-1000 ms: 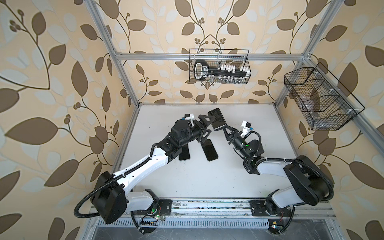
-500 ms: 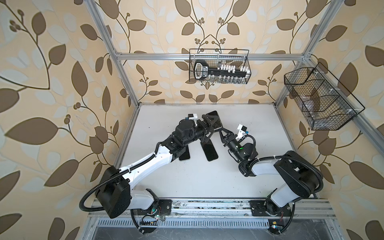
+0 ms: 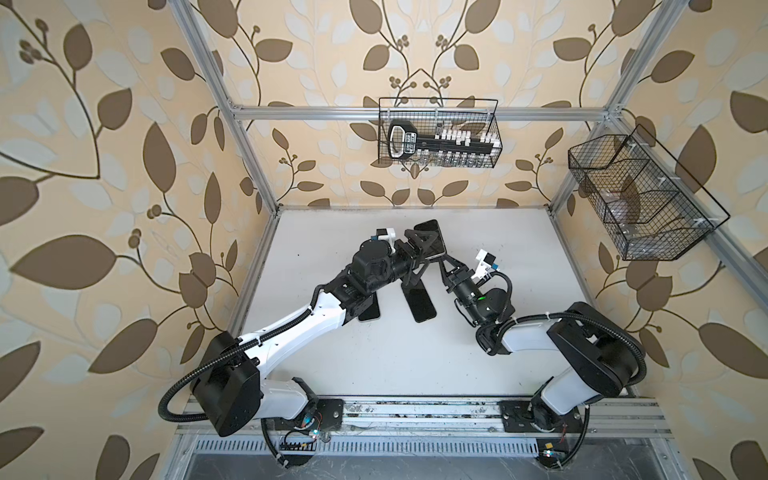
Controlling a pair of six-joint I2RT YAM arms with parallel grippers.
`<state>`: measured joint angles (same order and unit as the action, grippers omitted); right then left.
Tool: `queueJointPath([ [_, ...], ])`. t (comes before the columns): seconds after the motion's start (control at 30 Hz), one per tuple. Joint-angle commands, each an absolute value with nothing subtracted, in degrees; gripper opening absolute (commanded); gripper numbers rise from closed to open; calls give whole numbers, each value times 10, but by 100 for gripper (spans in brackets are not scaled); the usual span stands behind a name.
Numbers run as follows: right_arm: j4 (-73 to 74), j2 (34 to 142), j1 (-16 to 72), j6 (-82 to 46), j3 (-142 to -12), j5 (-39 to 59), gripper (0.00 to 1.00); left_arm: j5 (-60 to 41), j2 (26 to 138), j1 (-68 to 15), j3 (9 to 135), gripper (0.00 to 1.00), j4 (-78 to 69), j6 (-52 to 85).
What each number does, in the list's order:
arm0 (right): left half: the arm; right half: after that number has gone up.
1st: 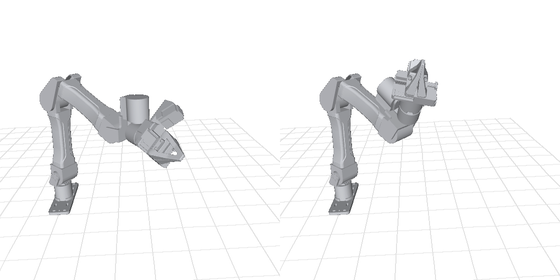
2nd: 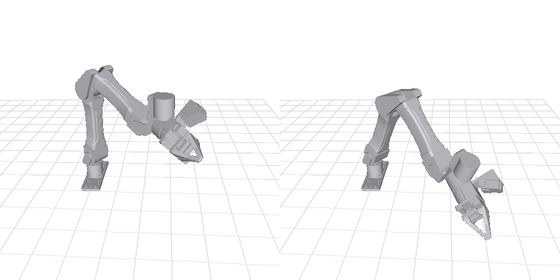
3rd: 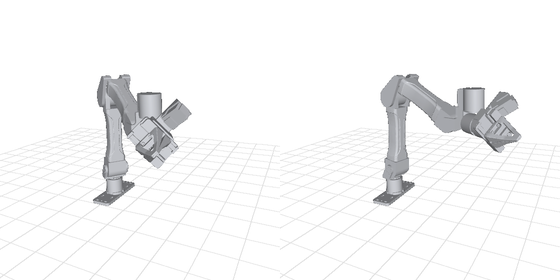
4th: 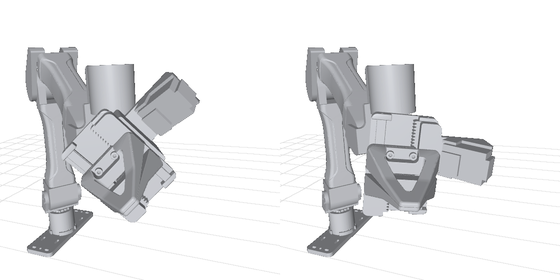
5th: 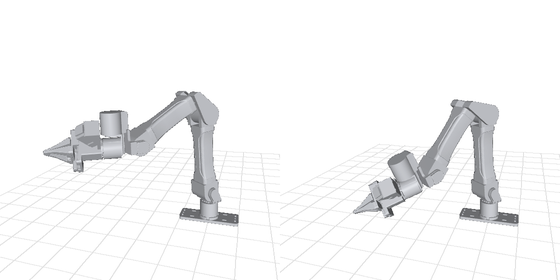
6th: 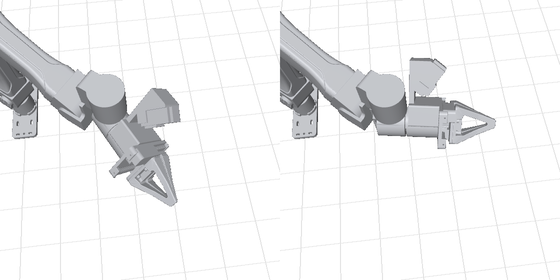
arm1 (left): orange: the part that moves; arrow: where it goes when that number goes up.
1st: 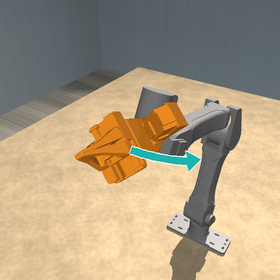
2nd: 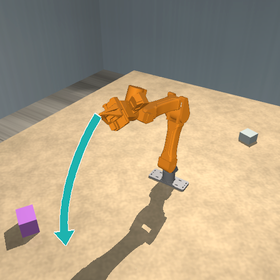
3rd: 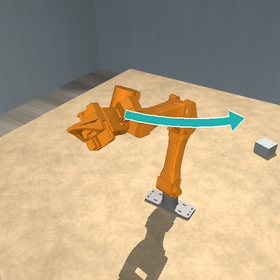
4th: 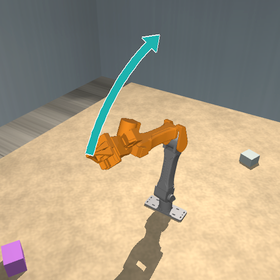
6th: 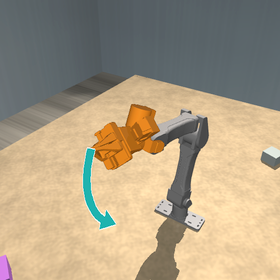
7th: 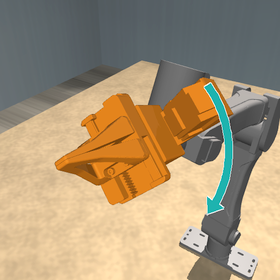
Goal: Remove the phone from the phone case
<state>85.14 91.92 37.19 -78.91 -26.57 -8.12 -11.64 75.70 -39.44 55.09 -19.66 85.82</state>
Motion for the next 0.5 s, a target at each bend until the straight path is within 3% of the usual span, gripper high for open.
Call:
queueJointPath([
  [0.0, 922, 910, 379, -786, -271, -94, 1, -89, 747, -398, 551, 99, -215, 855],
  [0.47, 922, 903, 383, -778, -270, -104, 1, -91, 759, -399, 547, 99, -230, 872],
])
